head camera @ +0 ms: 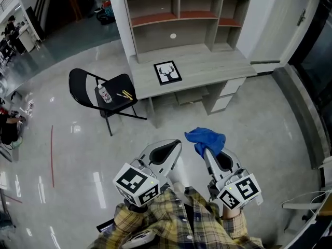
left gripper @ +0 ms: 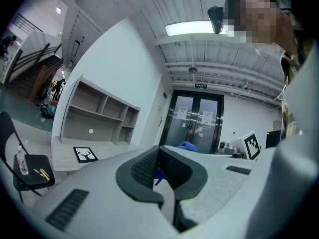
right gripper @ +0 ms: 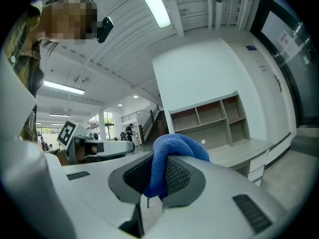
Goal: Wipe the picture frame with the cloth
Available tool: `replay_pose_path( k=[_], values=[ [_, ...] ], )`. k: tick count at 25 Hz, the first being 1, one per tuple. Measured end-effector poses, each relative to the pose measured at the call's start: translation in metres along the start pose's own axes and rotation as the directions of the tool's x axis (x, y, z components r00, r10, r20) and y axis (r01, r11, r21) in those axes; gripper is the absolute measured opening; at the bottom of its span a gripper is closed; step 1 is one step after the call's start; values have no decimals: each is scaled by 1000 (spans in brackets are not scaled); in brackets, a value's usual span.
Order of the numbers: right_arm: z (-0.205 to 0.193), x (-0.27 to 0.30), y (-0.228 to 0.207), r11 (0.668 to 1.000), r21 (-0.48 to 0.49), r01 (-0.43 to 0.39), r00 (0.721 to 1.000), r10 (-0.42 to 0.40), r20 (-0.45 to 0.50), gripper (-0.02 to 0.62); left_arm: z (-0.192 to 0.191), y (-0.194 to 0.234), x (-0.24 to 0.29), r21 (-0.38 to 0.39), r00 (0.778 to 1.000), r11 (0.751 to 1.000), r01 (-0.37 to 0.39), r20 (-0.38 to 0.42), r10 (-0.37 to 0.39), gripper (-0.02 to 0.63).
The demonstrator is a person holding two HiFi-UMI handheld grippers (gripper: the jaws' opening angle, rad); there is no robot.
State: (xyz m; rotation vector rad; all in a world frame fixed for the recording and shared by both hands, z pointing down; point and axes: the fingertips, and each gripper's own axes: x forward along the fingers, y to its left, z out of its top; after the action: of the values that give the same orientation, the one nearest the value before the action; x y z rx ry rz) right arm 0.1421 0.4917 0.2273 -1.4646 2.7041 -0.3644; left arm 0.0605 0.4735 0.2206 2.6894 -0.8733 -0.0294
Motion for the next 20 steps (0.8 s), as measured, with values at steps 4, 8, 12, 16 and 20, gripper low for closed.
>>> replay_pose_path(
  k=[4, 8, 12, 16, 20],
  values=[
    [-5, 3, -1, 1000, 22, -13, 1000, 13, 4, 52, -3, 7, -4, 2, 1000, 1000, -30, -5, 30, 6],
    [-7, 4, -10, 999, 32, -31, 1000, 31, 0, 52, -3, 9, 3, -7, 999, 999, -46, -3, 46, 6],
    [-10, 31, -19, 999, 42, -25, 1000, 26, -15, 52, -3, 35, 14, -24, 999, 999, -39, -22, 38, 6],
    [-12, 75, -32, 999, 48, -14, 999, 15, -31, 52, 4, 79, 32, -35, 999, 999, -28, -33, 27, 6],
    [-2, 125, -47, 999, 40, 1, 999, 0, -36, 52, 25, 127, 56, -34, 1000, 999, -2, -31, 1, 6]
  ],
)
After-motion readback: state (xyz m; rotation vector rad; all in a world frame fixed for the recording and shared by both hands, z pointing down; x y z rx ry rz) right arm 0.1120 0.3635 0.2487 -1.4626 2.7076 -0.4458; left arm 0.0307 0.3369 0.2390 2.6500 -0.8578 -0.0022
